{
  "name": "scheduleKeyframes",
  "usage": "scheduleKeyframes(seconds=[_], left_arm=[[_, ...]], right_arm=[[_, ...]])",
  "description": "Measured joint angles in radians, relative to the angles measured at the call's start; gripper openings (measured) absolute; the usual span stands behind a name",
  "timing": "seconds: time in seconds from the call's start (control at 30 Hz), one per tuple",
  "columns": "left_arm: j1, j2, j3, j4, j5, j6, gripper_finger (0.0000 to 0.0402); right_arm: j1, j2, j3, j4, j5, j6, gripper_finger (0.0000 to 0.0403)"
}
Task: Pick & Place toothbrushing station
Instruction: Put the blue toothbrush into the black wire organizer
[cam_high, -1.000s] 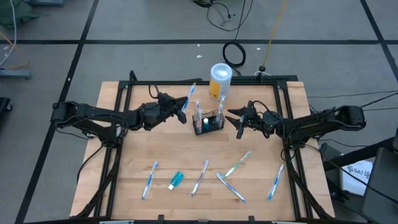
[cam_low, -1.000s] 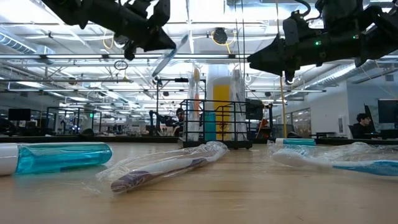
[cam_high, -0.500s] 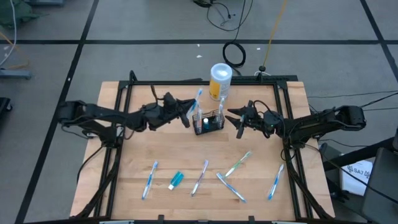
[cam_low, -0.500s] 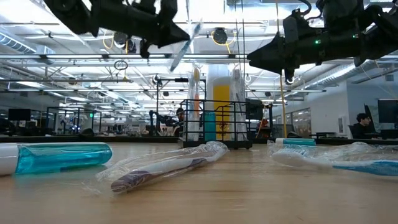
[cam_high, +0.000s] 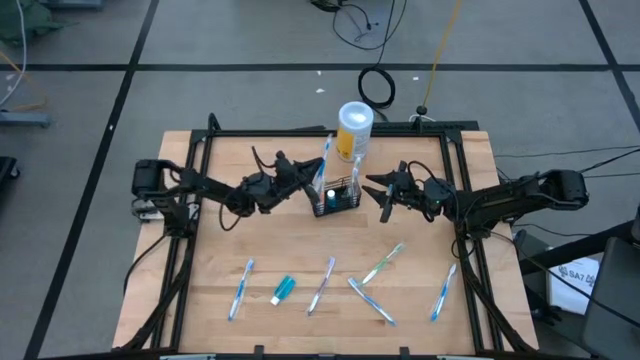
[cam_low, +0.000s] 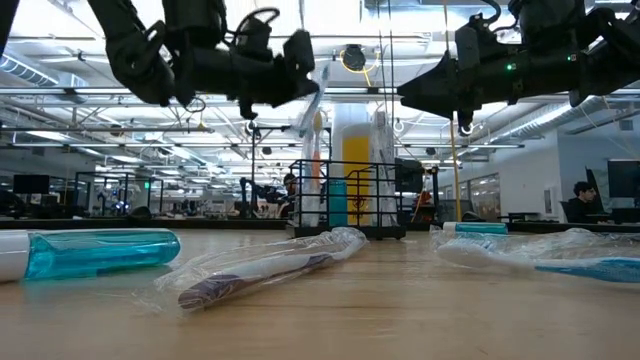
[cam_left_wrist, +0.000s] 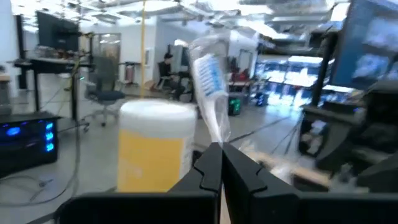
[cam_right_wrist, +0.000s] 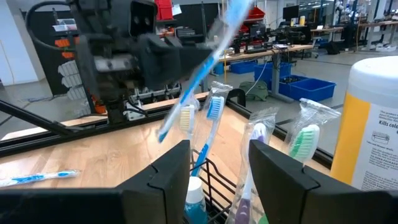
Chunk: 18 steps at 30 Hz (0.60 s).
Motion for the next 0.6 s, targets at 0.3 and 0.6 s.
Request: scheduleKeyframes(seconds=[0.3,0.6], left_arm=[[-0.001,0.056,0.0,0.008,-0.071,0.045,0.0002],[-0.032,0.056,0.0,0.181,-0.091,0.246,0.0004]], right_arm=[[0.0,0.0,0.0,0.0,0.0,0.0,0.0155],[0.0,0.0,0.0,-0.018,0.0,-0.019,0.0155]])
